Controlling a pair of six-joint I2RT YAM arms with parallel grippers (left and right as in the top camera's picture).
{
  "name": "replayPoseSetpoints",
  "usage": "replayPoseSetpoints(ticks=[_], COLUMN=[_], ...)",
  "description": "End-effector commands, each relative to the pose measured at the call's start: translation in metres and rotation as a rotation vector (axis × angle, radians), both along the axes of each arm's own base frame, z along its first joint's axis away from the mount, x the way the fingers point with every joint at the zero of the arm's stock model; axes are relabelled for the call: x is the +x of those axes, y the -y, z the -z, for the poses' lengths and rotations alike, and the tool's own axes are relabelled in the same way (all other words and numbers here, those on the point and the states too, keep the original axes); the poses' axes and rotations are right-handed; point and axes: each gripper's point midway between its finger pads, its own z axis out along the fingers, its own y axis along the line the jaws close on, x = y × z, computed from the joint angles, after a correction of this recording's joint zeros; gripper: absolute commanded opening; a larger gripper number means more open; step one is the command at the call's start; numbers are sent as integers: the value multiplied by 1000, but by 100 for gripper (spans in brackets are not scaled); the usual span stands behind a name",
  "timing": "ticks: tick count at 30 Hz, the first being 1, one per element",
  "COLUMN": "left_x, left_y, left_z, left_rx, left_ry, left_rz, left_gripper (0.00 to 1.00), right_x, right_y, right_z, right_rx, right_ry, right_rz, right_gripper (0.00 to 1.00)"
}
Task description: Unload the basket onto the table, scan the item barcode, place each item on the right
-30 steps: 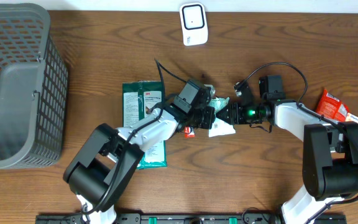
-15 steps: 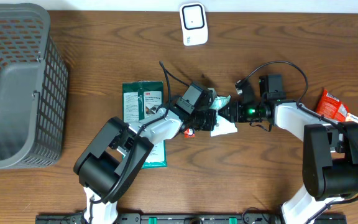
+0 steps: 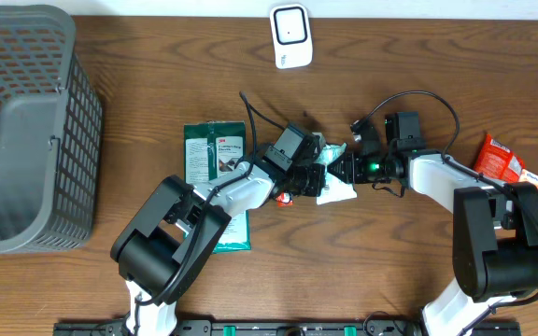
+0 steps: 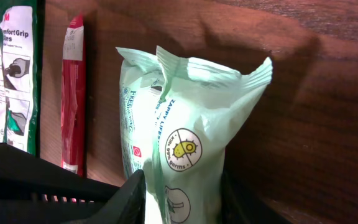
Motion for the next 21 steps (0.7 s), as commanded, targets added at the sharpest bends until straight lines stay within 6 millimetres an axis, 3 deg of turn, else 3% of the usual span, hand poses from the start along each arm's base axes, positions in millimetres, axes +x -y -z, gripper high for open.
replayPoseSetpoints(ticks=[1, 4, 7, 11, 16, 18, 21], left_x=[-6, -7, -8, -7, 10, 11, 7], left_y=[-11, -12, -12, -12, -12, -16, -21], left_z=[28, 29, 29, 27, -35, -66, -96], left_rx=[79, 83, 84, 82, 0, -28, -47], left_ry=[-30, -34, -35, -33, 70, 112, 162], left_rz=[4, 4, 4, 3, -23, -28, -12], left_gripper=[9, 9, 10, 11, 31, 46, 53], right_x=[-18, -22, -22, -23, -19, -20, -22], right_y=[-2, -2, -1, 0, -1, -5, -9], right_z=[14, 15, 16, 16, 4, -5, -23], right_rx=[-19, -19, -21, -21, -4, 21, 58], right_ry=[-67, -98, -102, -103, -73, -55, -31], right_rz=[3, 16, 16, 15, 13, -8, -24], right_gripper=[30, 20, 20, 7, 3, 2, 1])
